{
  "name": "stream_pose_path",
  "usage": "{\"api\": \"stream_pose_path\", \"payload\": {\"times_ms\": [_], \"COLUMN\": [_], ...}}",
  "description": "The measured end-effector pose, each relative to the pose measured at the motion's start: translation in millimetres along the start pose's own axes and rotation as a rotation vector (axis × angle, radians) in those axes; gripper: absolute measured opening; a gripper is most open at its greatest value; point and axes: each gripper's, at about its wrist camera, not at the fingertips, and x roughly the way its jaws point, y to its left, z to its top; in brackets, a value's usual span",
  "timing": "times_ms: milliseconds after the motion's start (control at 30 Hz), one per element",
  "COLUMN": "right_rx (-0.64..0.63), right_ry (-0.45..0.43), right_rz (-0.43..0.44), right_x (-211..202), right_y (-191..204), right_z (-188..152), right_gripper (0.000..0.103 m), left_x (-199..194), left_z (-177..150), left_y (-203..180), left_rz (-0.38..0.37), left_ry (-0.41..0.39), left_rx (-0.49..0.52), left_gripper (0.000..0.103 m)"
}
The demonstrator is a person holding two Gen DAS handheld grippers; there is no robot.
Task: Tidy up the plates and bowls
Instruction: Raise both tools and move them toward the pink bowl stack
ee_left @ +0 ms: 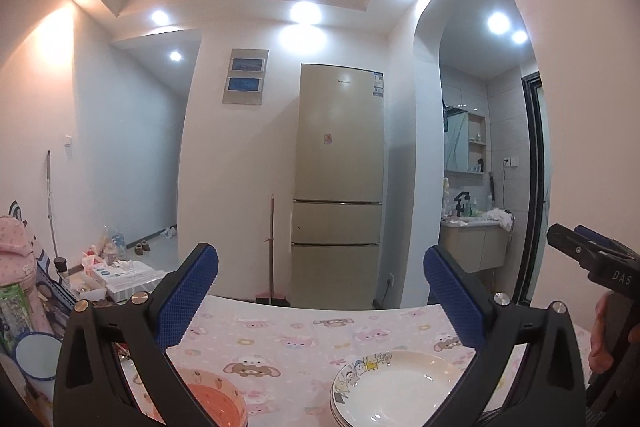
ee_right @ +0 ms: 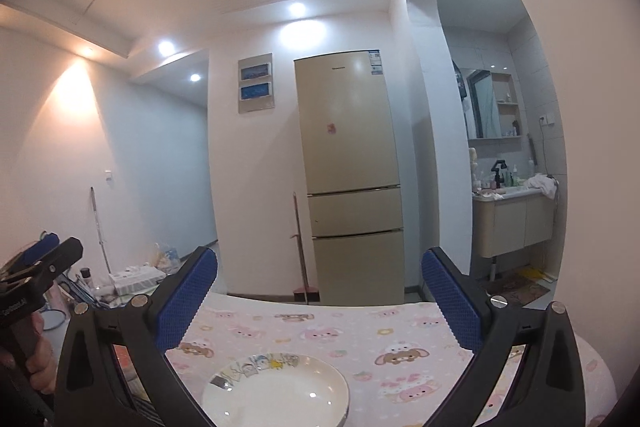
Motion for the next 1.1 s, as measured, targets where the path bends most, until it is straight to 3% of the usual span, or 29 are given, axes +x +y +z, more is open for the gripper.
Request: {"api": "stream_pose_path", "payload": {"times_ms": [67, 200, 433, 600, 667, 767, 867, 1100], "right_rx": [0.014, 0.106, -0.019, 0.026, 0.045, 0.077, 0.159, 0.211], "right_ry": [0.037, 0.089, -0.014, -0.009, -0.006, -0.012, -0.018, 0.118], "right_rz": [-0.013, 0.121, 0.131, 0.201, 0.218, 0.315, 0.330, 0.331], "right_x": [-5.3, -17.0, -27.6, -9.4, 3.5, 21.5, 34.8, 81.0], "right_y": [8.9, 22.1, 79.9, 123.5, 140.2, 156.0, 165.4, 188.9], "right_z": [6.5, 17.7, 33.8, 41.6, 41.0, 39.9, 38.4, 23.6], "right_gripper": [0.103, 0.103, 0.103, 0.103, 0.103, 0.103, 0.103, 0.103], "left_x": [-2.2, -7.4, -13.3, -15.4, -17.4, -16.7, -17.1, -8.0], "left_z": [5.1, 11.1, 16.7, 16.8, 17.0, 17.2, 17.6, 3.3], "left_y": [6.1, 20.4, 38.4, 58.0, 68.8, 81.3, 93.1, 120.8], "left_rz": [-0.010, -0.030, -0.046, 0.015, 0.019, 0.036, 0.046, 0.080], "left_ry": [0.008, 0.028, 0.055, 0.081, 0.091, 0.105, 0.114, 0.154], "left_rx": [0.002, -0.021, -0.025, 0.014, -0.004, -0.026, -0.047, -0.102], "left_gripper": [0.103, 0.103, 0.103, 0.103, 0.103, 0.103, 0.103, 0.103]}}
